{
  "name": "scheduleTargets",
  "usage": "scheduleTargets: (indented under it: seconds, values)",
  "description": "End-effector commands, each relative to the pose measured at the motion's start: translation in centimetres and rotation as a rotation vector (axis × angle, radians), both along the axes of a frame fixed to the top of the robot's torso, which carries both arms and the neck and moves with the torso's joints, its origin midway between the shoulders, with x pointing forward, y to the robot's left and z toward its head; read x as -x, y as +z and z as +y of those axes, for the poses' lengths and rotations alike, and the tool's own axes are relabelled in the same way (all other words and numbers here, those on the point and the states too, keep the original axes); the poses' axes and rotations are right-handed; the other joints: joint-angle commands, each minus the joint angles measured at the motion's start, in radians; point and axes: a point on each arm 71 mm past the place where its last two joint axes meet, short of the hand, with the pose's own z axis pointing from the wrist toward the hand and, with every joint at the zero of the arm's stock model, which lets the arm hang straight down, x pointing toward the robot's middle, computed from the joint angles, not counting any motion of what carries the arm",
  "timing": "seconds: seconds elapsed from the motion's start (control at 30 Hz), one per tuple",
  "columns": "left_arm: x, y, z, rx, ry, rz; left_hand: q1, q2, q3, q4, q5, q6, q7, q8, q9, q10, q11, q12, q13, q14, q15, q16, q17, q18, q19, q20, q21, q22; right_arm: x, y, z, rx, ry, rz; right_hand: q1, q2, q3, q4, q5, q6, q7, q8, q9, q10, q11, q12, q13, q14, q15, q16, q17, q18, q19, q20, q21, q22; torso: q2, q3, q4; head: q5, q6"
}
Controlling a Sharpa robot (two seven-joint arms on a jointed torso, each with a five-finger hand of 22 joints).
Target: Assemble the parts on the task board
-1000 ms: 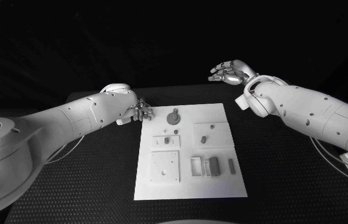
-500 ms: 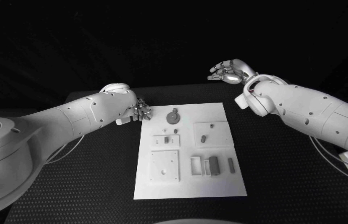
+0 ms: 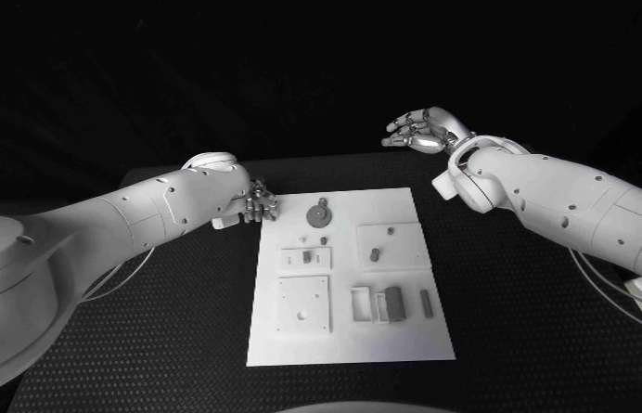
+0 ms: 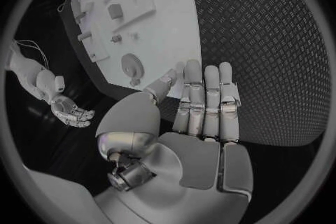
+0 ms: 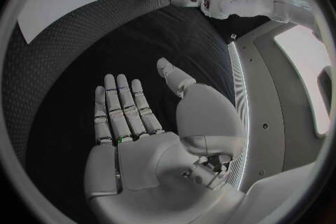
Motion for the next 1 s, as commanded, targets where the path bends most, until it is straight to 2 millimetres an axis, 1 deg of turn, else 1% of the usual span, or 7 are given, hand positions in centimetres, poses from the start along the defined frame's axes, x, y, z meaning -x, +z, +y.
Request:
scheduleTargets:
  seconds: [0.03, 0.2, 0.33, 0.63, 0.7, 0.8, 1.0]
  values:
    - [0.1, 0.0, 0.1, 0.062, 0.024, 0.009, 0.019, 0.006, -0.001, 0.002, 0.0, 0.012, -0.004, 0.012, 0.014, 0.023, -0.013, 0.01, 0.004, 0.015, -0.003, 0.006, 0.003, -0.013, 0.014, -0.002, 0.009, 0.012, 0.0, 0.0, 0.1, -0.002, 0.015, -0.005, 0.001, 0.0, -0.005, -0.003, -0.004, -0.007, 0.057, 0.003, -0.002, 0.007, 0.001, -0.004, 0.0, 0.0, 0.004, -0.007, -0.001, -0.008, -0.004, 0.0, -0.006, 0.002, -0.001, 0.0006, -0.0005, 0.001, -0.001]
    - [0.7, 0.1, 0.5, 0.12, 0.063, 0.009, 0.02, 0.008, -0.006, 0.004, 0.0, 0.024, -0.012, 0.029, 0.026, 0.038, -0.021, 0.021, 0.013, 0.03, -0.01, 0.013, 0.008, -0.013, 0.029, -0.009, 0.014, 0.015, 0.1, 0.1, -0.1, -0.001, 0.011, -0.005, 0.0, 0.001, -0.005, -0.003, -0.004, -0.007, 0.057, 0.003, -0.002, 0.007, 0.001, -0.004, 0.0, 0.0, 0.004, -0.007, -0.001, -0.008, -0.004, 0.0, -0.006, 0.002, -0.001, 0.001, -0.0003, 0.001, -0.002]
    - [1.7, 0.7, 0.4, 0.157, 0.087, -0.003, 0.02, 0.009, -0.009, 0.005, 0.0, 0.027, -0.016, 0.041, 0.034, 0.044, -0.025, 0.027, 0.019, 0.039, -0.015, 0.017, 0.01, -0.014, 0.038, -0.014, 0.016, 0.016, 0.1, 0.1, -0.4, 0.0, 0.006, -0.005, 0.0, 0.001, -0.005, -0.003, -0.004, -0.007, 0.057, 0.003, -0.002, 0.007, 0.001, -0.005, 0.0, 0.0, 0.004, -0.007, -0.001, -0.008, -0.004, 0.0, -0.006, 0.002, -0.002, 0.0021, 0.0015, 0.002, -0.004]
    - [4.6, 1.9, -0.2, 0.232, 0.118, -0.022, 0.022, 0.007, -0.009, 0.003, 0.001, 0.029, -0.019, 0.048, 0.038, 0.048, -0.028, 0.03, 0.022, 0.044, -0.018, 0.018, 0.012, -0.014, 0.042, -0.017, 0.017, 0.017, 0.2, 0.1, -0.8, 0.0, -0.002, -0.005, -0.001, 0.0, -0.005, -0.002, -0.004, -0.007, 0.057, 0.004, -0.002, 0.008, 0.001, -0.005, 0.0, 0.0, 0.004, -0.007, -0.001, -0.008, -0.004, 0.0, -0.007, 0.003, -0.006, 0.0035, 0.0056, 0.0, -0.01]
    - [5.3, 1.9, -0.5, 0.237, 0.11, -0.021, 0.023, 0.006, -0.009, 0.001, 0.001, 0.03, -0.02, 0.049, 0.039, 0.049, -0.028, 0.029, 0.022, 0.045, -0.018, 0.017, 0.012, -0.014, 0.043, -0.018, 0.017, 0.017, 0.2, 0.1, -0.9, 0.0, -0.002, -0.005, -0.001, 0.0, -0.006, -0.002, -0.004, -0.007, 0.057, 0.004, -0.002, 0.008, 0.001, -0.005, 0.0, 0.0, 0.004, -0.007, -0.001, -0.008, -0.004, 0.0, -0.007, 0.003, -0.006, 0.0045, 0.0057, 0.0, -0.011]
    - [6.4, 1.5, -0.9, 0.226, 0.086, -0.023, 0.024, 0.003, -0.008, 0.0, 0.001, 0.03, -0.02, 0.051, 0.04, 0.05, -0.029, 0.029, 0.022, 0.047, -0.019, 0.017, 0.012, -0.014, 0.045, -0.018, 0.018, 0.017, 0.2, 0.1, -0.9, 0.0, -0.003, -0.005, -0.001, 0.0, -0.006, -0.002, -0.004, -0.007, 0.056, 0.004, -0.002, 0.008, 0.001, -0.005, 0.0, 0.0, 0.004, -0.007, -0.001, -0.008, -0.004, 0.0, -0.007, 0.003, -0.006, 0.0046, 0.0046, 0.002, -0.012]
    - [8.5, 0.5, -1.1, 0.204, 0.074, -0.028, 0.028, -0.001, -0.006, -0.001, 0.001, 0.035, -0.024, 0.057, 0.042, 0.058, -0.032, 0.03, 0.023, 0.056, -0.022, 0.017, 0.012, -0.015, 0.052, -0.022, 0.02, 0.017, 0.2, 0.1, -1.0, 0.0, -0.007, -0.005, -0.002, 0.0, -0.006, -0.002, -0.004, -0.007, 0.056, 0.004, -0.002, 0.008, 0.001, -0.006, 0.0, 0.0, 0.004, -0.007, -0.001, -0.008, -0.004, 0.0, -0.007, 0.003, -0.005, 0.0027, 0.0059, 0.001, -0.018]
